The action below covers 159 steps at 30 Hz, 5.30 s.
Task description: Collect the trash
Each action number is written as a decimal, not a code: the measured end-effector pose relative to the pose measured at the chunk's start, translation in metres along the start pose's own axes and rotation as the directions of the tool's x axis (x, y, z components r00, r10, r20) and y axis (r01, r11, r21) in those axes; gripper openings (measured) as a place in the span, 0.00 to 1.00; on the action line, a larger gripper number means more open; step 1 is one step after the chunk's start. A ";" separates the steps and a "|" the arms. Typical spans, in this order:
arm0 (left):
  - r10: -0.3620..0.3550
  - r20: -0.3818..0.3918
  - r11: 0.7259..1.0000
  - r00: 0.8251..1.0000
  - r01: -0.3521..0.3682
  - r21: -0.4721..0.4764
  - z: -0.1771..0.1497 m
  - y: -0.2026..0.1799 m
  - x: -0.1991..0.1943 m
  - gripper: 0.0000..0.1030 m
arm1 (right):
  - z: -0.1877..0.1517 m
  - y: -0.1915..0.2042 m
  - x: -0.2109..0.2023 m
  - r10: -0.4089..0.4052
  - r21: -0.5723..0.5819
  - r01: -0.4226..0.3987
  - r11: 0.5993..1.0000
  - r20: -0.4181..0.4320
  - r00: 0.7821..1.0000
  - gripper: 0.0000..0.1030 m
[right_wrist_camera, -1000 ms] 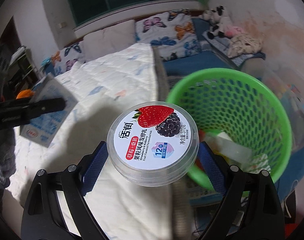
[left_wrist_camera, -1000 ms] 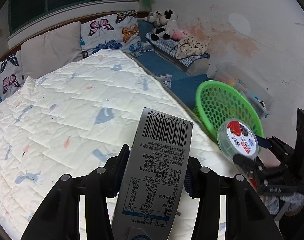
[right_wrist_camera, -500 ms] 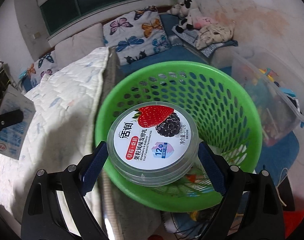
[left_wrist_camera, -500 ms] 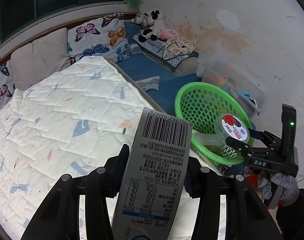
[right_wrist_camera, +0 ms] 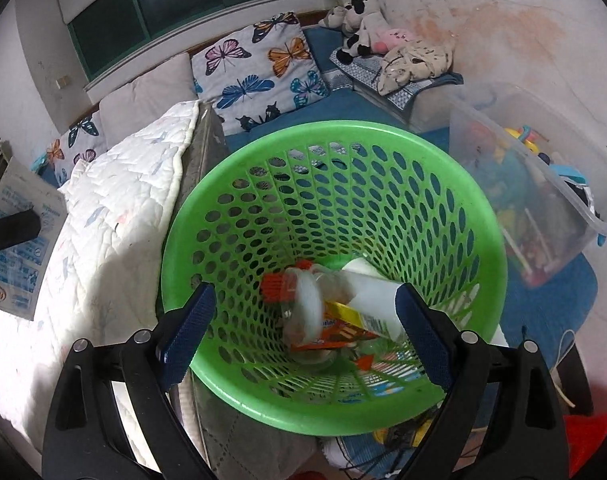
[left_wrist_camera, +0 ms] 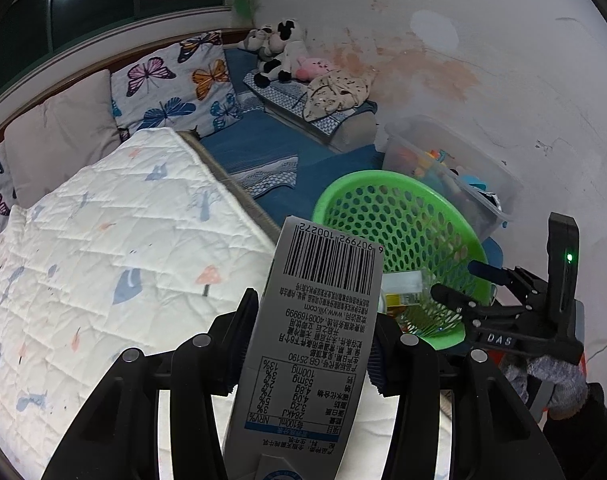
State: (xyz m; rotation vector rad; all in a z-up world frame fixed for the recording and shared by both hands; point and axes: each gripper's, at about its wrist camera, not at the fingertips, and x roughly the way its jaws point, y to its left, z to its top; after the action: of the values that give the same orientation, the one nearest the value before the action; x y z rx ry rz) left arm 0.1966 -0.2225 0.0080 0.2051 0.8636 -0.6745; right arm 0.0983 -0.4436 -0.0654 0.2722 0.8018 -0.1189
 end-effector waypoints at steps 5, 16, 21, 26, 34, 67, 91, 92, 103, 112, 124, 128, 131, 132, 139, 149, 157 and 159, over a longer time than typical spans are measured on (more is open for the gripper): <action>-0.012 -0.007 1.000 1.000 0.013 0.016 0.009 -0.015 0.013 0.45 | -0.003 -0.005 -0.012 0.005 0.014 -0.005 1.000 0.015 1.000 0.88; -0.066 -0.044 0.998 0.997 0.066 0.013 0.031 -0.048 0.049 0.45 | -0.016 -0.008 -0.032 0.010 0.023 -0.011 1.000 0.027 1.000 0.88; -0.089 -0.057 0.996 0.994 0.090 0.004 0.036 -0.060 0.064 0.45 | -0.021 -0.006 -0.036 0.002 0.009 -0.003 1.000 0.029 1.000 0.88; -0.100 -0.075 0.995 0.992 0.099 -0.019 0.039 -0.068 0.079 0.46 | -0.027 -0.008 -0.036 0.004 0.011 -0.004 1.000 0.022 1.000 0.88; -0.107 -0.082 0.994 0.991 0.106 -0.019 0.045 -0.080 0.094 0.46 | -0.032 -0.013 -0.035 0.008 0.027 -0.008 1.000 0.012 1.000 0.88; -0.036 0.009 0.994 0.999 0.036 -0.107 0.006 -0.026 0.034 0.49 | -0.037 0.023 -0.044 0.055 -0.011 -0.055 0.998 0.009 0.998 0.88; 0.204 0.131 0.960 0.970 -0.172 -0.222 -0.067 0.051 -0.057 0.83 | -0.039 0.089 -0.045 0.119 -0.098 -0.120 0.988 -0.010 0.993 0.92; 0.218 0.134 0.957 0.967 -0.184 -0.223 -0.071 0.053 -0.061 0.84 | -0.039 0.092 -0.046 0.121 -0.102 -0.121 0.987 -0.009 0.993 0.93; 0.303 0.145 0.928 0.942 -0.257 -0.270 -0.109 0.079 -0.091 0.88 | -0.038 0.126 -0.046 0.154 -0.154 -0.155 0.976 -0.014 0.988 0.96; 0.371 0.149 0.898 0.917 -0.314 -0.307 -0.130 0.094 -0.113 0.90 | -0.041 0.152 -0.049 0.152 -0.222 -0.148 0.964 0.001 0.988 0.96; 0.412 0.145 0.871 0.899 -0.342 -0.352 -0.152 0.104 -0.130 0.91 | -0.044 0.170 -0.054 0.165 -0.259 -0.155 0.953 0.017 0.986 0.96; 0.427 0.143 0.862 0.893 -0.354 -0.363 -0.158 0.106 -0.133 0.91 | -0.044 0.173 -0.054 0.157 -0.267 -0.145 0.953 0.024 0.987 0.96; 0.431 0.139 0.859 0.891 -0.358 -0.366 -0.162 0.108 -0.134 0.91 | -0.045 0.176 -0.055 0.152 -0.278 -0.138 0.951 0.032 0.988 0.96; 0.433 0.139 0.858 0.891 -0.360 -0.366 -0.162 0.108 -0.135 0.91 | -0.045 0.177 -0.056 0.152 -0.280 -0.137 0.950 0.033 0.988 0.96; 0.455 0.142 0.849 0.879 -0.380 -0.368 -0.168 0.107 -0.139 0.91 | -0.046 0.181 -0.057 0.153 -0.287 -0.137 0.948 0.035 0.988 0.96; 0.480 0.143 0.835 0.865 -0.400 -0.378 -0.175 0.109 -0.145 0.91 | -0.047 0.188 -0.059 0.154 -0.302 -0.133 0.944 0.047 0.987 0.96; 0.496 0.138 0.822 0.857 -0.412 -0.393 -0.180 0.111 -0.147 0.91 | -0.047 0.190 -0.059 0.154 -0.308 -0.131 0.942 0.054 0.987 0.96; 0.495 0.139 0.823 0.858 -0.412 -0.392 -0.180 0.111 -0.147 0.91 | -0.047 0.190 -0.060 0.156 -0.308 -0.132 0.942 0.056 0.986 0.96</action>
State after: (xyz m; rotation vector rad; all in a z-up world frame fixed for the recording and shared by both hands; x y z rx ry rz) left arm 0.0843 0.0086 -0.0070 0.0047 0.6547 -0.0795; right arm 0.0644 -0.2477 -0.0158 0.0337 0.7064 0.1312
